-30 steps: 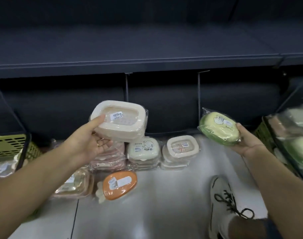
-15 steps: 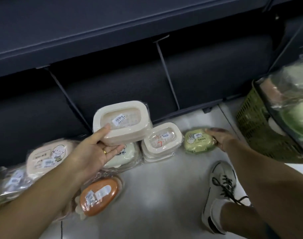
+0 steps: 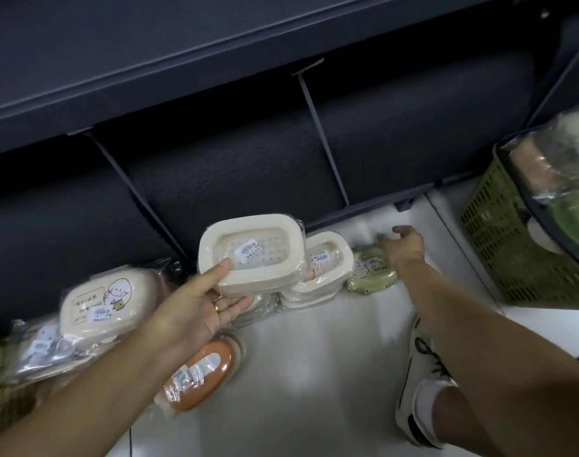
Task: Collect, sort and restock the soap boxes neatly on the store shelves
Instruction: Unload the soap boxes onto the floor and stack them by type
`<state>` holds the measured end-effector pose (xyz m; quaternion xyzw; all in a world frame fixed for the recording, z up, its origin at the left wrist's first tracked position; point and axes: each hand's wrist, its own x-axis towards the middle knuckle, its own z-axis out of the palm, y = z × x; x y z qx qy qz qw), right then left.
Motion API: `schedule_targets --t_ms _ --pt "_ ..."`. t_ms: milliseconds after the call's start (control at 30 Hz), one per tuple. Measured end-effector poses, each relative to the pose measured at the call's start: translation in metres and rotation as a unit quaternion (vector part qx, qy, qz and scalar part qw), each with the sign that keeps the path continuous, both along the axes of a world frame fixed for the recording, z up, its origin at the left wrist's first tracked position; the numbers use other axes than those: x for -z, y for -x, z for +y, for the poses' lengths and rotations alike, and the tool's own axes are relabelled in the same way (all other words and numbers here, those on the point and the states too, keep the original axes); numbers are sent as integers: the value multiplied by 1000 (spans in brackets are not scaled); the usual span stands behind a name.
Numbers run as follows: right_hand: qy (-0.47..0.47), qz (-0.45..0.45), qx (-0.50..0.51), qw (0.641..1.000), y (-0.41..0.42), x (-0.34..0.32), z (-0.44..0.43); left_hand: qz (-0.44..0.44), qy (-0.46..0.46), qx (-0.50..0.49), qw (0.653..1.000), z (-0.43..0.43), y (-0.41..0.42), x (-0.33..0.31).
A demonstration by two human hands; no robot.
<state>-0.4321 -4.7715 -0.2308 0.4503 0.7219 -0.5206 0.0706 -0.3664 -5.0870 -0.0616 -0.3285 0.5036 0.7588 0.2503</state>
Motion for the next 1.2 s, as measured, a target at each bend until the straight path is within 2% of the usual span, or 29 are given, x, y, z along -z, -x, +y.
schedule_targets --t_ms 67,100,167,233,267,333,367,400,433,467,500,567,633,700,800,1033,1133,1200 --pt "41 80 46 995 2 -35 -16 7 -2 -6 1000 7 -4 3" --pt "85 101 27 991 1 -58 -26 10 -5 -9 1000 13 -5 7" --pt "229 88 -76 966 -10 -100 -47 14 -6 -17 1000 28 -7 14" --pt "334 56 -186 922 -28 -121 -63 26 -5 -5 1000 44 -7 22" --pt "348 62 -218 910 -36 -124 -69 42 0 9 999 50 -8 24" --pt "346 97 -186 915 -44 -119 -69 103 81 79 988 55 -10 31" --pt "335 109 -147 924 -45 -114 -65 153 178 146 961 52 -12 34" --pt "313 113 -123 935 -44 -107 -60 202 311 215 904 44 -14 40" --pt "282 108 -118 946 -43 -103 -54 242 435 270 824 34 -18 47" --pt "249 100 -120 956 -41 -98 -51 266 512 319 752 23 -20 54" --pt "227 91 -122 962 -40 -93 -49 266 548 372 700 13 -23 63" --pt "202 79 -121 969 -38 -85 -52 240 582 469 620 -3 -29 78" --pt "175 63 -132 974 -38 -80 -60 235 604 511 565 -8 -33 89" --pt "179 38 -130 974 -38 -75 -68 234 609 506 564 -6 -31 91" --pt "211 1 -131 969 -41 -70 -80 224 594 501 589 -5 -27 90" --pt "188 -33 -179 965 -41 -63 -86 221 583 515 589 -10 -23 87" --pt "121 -47 -165 978 -43 -80 -91 223 565 520 601 -11 -22 77" --pt "61 21 -109 992 -41 -100 -99 245 549 526 601 -16 -24 59"
